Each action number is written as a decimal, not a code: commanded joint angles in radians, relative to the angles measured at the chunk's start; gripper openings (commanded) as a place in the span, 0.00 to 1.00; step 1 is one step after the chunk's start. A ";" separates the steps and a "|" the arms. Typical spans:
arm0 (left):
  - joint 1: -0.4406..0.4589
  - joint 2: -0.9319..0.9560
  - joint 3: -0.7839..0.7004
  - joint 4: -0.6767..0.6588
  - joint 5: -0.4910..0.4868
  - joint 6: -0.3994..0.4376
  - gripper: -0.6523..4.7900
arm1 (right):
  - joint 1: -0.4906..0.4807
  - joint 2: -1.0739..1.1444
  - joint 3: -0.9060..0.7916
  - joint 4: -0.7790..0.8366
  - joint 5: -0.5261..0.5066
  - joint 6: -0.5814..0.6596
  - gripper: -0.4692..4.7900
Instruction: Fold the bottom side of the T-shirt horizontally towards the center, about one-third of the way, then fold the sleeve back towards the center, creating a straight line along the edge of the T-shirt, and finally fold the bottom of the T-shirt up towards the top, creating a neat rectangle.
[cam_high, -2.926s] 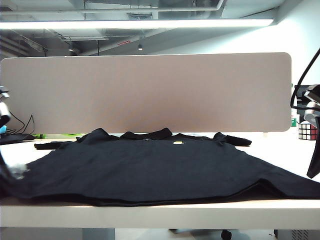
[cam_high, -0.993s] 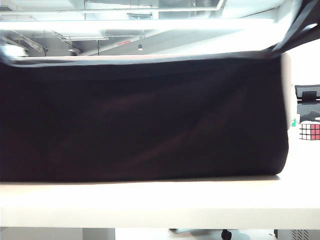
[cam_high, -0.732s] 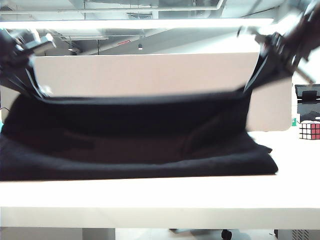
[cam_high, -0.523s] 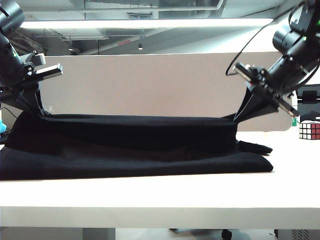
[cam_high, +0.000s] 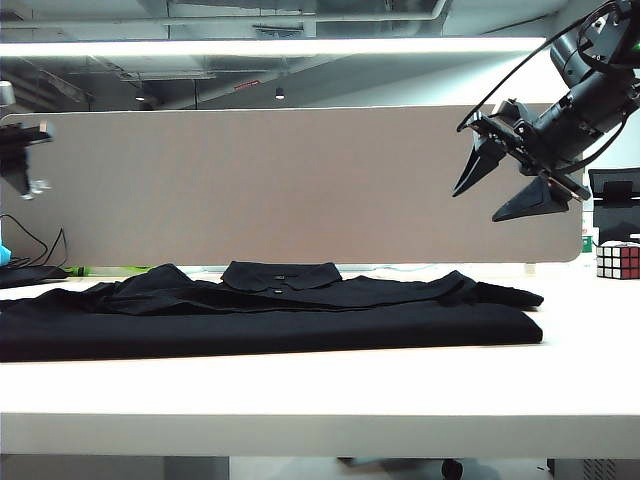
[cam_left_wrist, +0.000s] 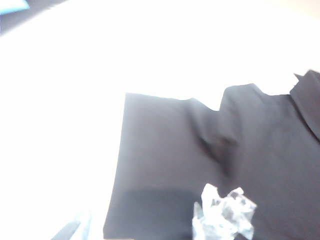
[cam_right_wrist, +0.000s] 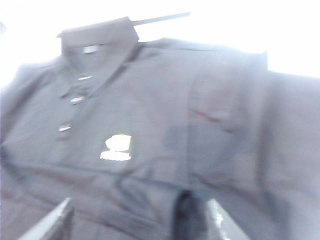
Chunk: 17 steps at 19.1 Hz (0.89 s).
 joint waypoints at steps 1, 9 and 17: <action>0.053 0.058 0.018 0.032 0.054 -0.008 0.59 | -0.021 0.015 0.007 0.021 0.059 0.006 0.76; 0.088 0.391 0.298 -0.083 0.174 -0.010 0.71 | -0.130 0.165 0.010 0.058 0.032 0.095 0.76; 0.075 0.538 0.464 -0.206 0.239 -0.009 0.71 | -0.132 0.277 0.091 0.047 0.028 0.121 0.76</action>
